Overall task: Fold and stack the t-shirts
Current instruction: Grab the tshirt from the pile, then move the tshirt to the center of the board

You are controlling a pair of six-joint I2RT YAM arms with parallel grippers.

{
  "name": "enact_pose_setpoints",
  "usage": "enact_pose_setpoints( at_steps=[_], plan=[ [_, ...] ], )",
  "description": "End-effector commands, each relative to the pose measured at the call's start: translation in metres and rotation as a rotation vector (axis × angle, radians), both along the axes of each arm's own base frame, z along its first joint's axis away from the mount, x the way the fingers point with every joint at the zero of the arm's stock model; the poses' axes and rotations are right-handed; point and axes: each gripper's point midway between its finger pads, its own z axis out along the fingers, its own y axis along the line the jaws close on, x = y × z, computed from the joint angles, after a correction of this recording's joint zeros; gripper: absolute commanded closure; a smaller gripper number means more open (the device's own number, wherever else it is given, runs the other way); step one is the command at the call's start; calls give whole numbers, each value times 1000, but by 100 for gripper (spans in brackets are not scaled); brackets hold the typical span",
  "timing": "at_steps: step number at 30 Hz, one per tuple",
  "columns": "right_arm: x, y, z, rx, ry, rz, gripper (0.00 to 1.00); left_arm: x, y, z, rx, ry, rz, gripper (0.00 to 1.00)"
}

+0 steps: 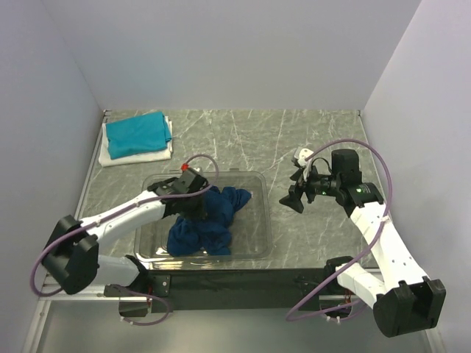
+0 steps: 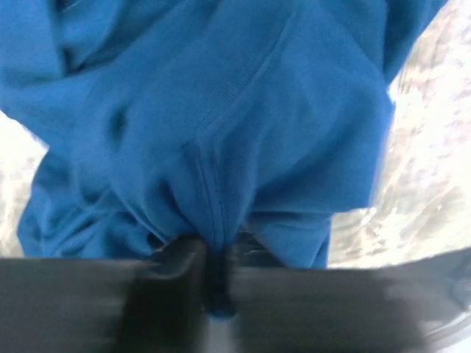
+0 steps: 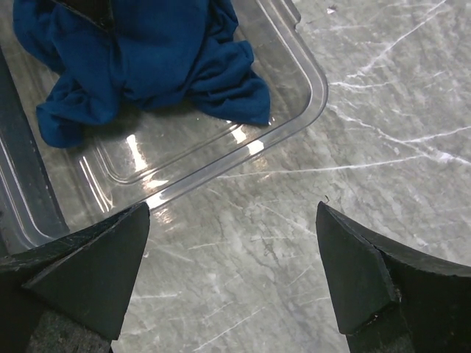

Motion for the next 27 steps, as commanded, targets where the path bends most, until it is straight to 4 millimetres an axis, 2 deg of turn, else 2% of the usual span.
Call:
enact_pose_setpoints(
  at_steps=[1, 2, 3, 5, 6, 8, 9, 11, 12, 13, 14, 15, 17, 18, 19, 20, 22, 23, 27],
  plan=[
    [0, 1, 15, 13, -68, 9, 0, 29, -23, 42, -3, -163, -9, 100],
    [0, 0, 17, 10, -76, 11, 0, 33, -27, 56, -8, -203, -28, 100],
    [0, -2, 20, 8, -85, 7, 0, 46, -35, 94, -38, -299, -55, 100],
    [1, -3, 33, 14, -104, 1, 1, 57, -42, 161, -128, -461, -79, 100],
    [3, -7, 38, 19, -109, -18, 1, 67, -50, 222, -207, -610, -98, 100],
    [7, -10, 56, 48, -127, -43, 1, 75, -54, 289, -277, -765, -108, 100],
    [9, -11, 61, 64, -120, -66, 2, 78, -56, 349, -342, -897, -122, 100],
    [14, -12, 74, 83, -146, -81, 2, 92, -72, 384, -373, -966, -156, 100],
    [14, -12, 76, 93, -143, -90, 3, 102, -83, 421, -400, -1040, -174, 100],
    [16, -12, 80, 99, -157, -95, 3, 106, -91, 441, -424, -1084, -195, 100],
    [18, -13, 81, 101, -160, -107, 3, 102, -86, 493, -479, -1188, -180, 100],
    [19, -13, 83, 112, -155, -120, 3, 124, -103, 489, -442, -1199, -192, 100],
    [23, -14, 88, 119, -172, -137, 3, 138, -102, 520, -443, -1283, -148, 100],
    [23, -16, 89, 121, -171, -157, 3, 145, -101, 543, -464, -1344, -115, 100],
    [25, -17, 90, 125, -177, -167, 3, 152, -94, 555, -482, -1383, -86, 100],
    [26, -18, 91, 128, -178, -177, 3, 151, -86, 580, -542, -1461, -46, 100],
    [26, -21, 89, 131, -177, -197, 3, 161, -75, 592, -594, -1519, 19, 100],
    [25, -22, 89, 133, -177, -205, 3, 157, -65, 613, -654, -1586, 64, 100],
    [25, -26, 85, 145, -162, -236, 2, 169, -53, 635, -724, -1677, 144, 100]
  ],
)
